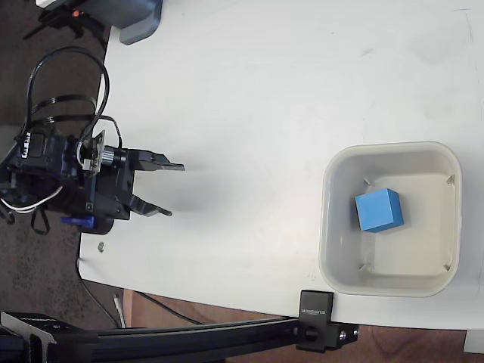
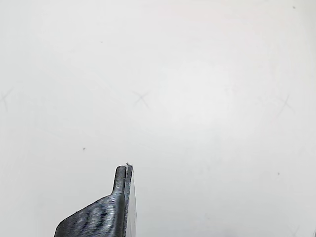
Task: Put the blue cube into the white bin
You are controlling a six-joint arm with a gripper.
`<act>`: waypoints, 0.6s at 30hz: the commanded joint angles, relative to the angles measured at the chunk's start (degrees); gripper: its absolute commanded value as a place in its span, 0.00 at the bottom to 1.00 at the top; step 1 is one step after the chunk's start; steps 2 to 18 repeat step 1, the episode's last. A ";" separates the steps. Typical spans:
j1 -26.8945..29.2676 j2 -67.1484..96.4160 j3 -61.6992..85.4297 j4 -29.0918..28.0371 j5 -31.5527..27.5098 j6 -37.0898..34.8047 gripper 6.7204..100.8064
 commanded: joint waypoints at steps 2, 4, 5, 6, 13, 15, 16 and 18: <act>0.35 1.32 -1.32 -1.23 -0.18 0.00 0.99; 0.35 1.32 -1.32 -1.23 -0.18 0.00 0.99; 0.35 1.32 -1.32 -1.23 -0.18 0.00 0.99; 0.35 1.32 -1.32 -1.23 -0.18 0.00 0.99; 0.35 1.32 -1.32 -1.23 -0.18 0.00 0.99; 0.35 1.32 -1.32 -1.23 -0.18 0.00 0.99; 0.35 1.32 -1.32 -1.23 -0.18 0.00 0.99; 0.35 1.32 -1.32 -1.23 -0.18 0.00 0.99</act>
